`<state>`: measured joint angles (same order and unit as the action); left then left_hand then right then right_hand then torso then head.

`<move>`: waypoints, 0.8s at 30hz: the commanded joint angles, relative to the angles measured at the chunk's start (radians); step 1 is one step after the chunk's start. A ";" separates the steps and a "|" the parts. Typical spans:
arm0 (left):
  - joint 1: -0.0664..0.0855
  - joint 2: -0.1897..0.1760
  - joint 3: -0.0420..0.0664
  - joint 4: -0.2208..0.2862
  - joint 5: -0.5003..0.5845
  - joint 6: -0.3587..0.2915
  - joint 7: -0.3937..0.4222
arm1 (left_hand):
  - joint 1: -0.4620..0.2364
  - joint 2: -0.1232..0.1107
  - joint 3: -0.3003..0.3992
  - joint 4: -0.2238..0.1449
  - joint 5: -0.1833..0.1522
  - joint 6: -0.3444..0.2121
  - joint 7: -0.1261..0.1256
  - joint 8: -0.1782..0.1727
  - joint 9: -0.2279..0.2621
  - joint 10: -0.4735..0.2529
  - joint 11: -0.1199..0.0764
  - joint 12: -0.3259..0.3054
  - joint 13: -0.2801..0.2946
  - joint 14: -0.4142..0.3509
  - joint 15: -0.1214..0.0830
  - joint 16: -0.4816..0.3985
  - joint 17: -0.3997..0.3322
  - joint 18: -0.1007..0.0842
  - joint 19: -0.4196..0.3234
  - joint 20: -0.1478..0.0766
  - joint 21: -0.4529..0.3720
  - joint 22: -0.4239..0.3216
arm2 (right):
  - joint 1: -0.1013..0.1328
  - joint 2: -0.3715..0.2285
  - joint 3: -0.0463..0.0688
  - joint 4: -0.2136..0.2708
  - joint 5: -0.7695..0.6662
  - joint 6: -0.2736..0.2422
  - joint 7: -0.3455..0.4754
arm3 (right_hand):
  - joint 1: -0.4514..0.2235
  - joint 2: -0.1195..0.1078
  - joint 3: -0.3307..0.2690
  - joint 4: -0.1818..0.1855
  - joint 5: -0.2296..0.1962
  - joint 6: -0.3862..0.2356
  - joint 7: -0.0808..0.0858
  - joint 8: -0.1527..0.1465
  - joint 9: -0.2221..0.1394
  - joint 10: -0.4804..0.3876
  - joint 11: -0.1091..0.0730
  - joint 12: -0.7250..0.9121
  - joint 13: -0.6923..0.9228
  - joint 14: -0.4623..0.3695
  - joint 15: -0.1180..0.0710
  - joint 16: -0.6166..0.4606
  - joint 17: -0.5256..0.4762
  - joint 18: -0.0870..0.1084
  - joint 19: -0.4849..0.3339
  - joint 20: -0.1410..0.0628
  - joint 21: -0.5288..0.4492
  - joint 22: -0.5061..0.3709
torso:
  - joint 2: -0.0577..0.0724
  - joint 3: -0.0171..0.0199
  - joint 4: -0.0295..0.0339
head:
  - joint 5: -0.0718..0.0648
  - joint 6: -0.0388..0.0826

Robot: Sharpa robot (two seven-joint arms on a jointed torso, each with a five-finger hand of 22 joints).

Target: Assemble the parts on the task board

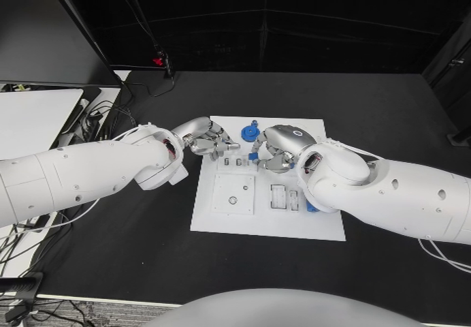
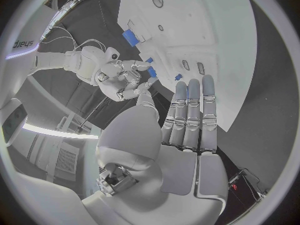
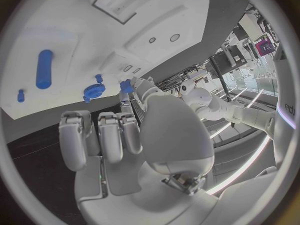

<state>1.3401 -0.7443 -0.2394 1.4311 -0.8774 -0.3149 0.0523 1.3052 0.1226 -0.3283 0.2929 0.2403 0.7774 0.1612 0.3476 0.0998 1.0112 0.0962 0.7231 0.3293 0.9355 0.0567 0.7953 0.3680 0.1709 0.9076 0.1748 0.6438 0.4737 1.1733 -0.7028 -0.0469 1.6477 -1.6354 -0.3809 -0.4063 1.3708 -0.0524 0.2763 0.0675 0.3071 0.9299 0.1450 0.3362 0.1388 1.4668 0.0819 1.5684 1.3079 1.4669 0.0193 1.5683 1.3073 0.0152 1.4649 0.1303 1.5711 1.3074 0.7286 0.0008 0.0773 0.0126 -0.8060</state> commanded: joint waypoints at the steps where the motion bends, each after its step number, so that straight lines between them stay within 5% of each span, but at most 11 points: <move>1: 0.000 0.007 0.001 -0.002 0.003 -0.053 -0.050 | -0.008 -0.001 -0.007 -0.002 0.016 -0.003 -0.001 0.004 0.001 0.006 -0.001 0.001 0.002 0.008 0.001 -0.004 0.001 0.011 0.005 -0.002 -0.003 0.002 | 0.003 -0.003 0.000 0.015 0.018 -0.043 0.045 | -0.007 0.000 0.004 -0.003 -0.004 0.005 0.000 -0.006 0.000 0.104 -0.005 0.002 0.263 0.104 -0.008 0.002 0.263 -0.015 0.106 -0.007 0.000 0.263 | 0.001 0.0015 -0.0003 | -0.001 -0.003; 11: -0.004 0.024 0.001 -0.008 0.003 -0.069 -0.082 | 0.008 -0.007 -0.002 -0.004 0.041 -0.004 -0.001 0.004 0.001 0.005 -0.002 0.000 0.003 0.008 0.001 -0.005 0.002 0.011 0.005 -0.002 -0.004 0.004 | 0.004 0.002 0.000 0.021 0.023 -0.038 0.046 | -0.009 -0.002 0.004 -0.004 -0.006 0.005 0.001 -0.015 -0.003 0.104 -0.005 0.002 0.263 0.104 -0.009 0.002 0.263 -0.015 0.106 -0.009 0.000 0.263 | 0.001 0.0009 -0.0004 | -0.004 -0.006; 17: -0.004 0.027 0.001 -0.010 0.003 -0.052 -0.071 | -0.035 -0.023 -0.014 0.000 -0.016 -0.005 0.001 0.004 0.002 0.004 0.001 0.001 0.007 0.007 0.002 -0.007 0.002 0.011 0.004 -0.002 -0.007 0.006 | 0.004 0.010 0.000 0.009 0.024 -0.019 0.034 | -0.010 -0.003 0.003 -0.004 -0.008 0.004 0.002 -0.022 -0.006 0.104 -0.004 0.002 0.263 0.104 -0.010 0.002 0.263 -0.015 0.106 -0.009 0.000 0.263 | 0.001 0.0009 0.0006 | -0.007 -0.007; 24: -0.005 0.031 0.001 -0.012 0.003 -0.030 -0.065 | -0.058 -0.038 -0.011 -0.001 -0.038 -0.006 0.002 0.004 0.002 0.002 0.002 0.002 0.009 0.005 0.003 -0.008 0.003 0.011 0.004 -0.001 -0.009 0.007 | 0.004 0.016 0.000 0.001 0.024 -0.023 0.034 | -0.010 -0.003 0.003 -0.004 -0.008 0.004 0.002 -0.022 -0.006 0.104 -0.004 0.002 0.263 0.104 -0.010 0.002 0.263 -0.015 0.106 -0.009 0.000 0.263 | 0.000 0.0013 0.0010 | -0.008 -0.008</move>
<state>1.3340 -0.7149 -0.2394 1.4191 -0.8772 -0.3589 -0.0147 1.2545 0.0868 -0.3379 0.2913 0.2062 0.7774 0.1612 0.3476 0.1007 1.0111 0.0962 0.7231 0.3373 0.9354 0.0567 0.7916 0.3698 0.1708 0.9076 0.1748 0.6397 0.4795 1.1758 -0.6882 -0.0476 1.6477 -1.6126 -0.4005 -0.3752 1.3709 -0.0525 0.2761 0.0674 0.3018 0.9296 0.1453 0.3152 0.1315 1.4668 0.0820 1.5684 1.3079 1.4633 0.0157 1.5683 1.3073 0.0153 1.4651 0.1302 1.5711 1.3074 0.7296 0.0019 0.0775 0.0045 -0.8145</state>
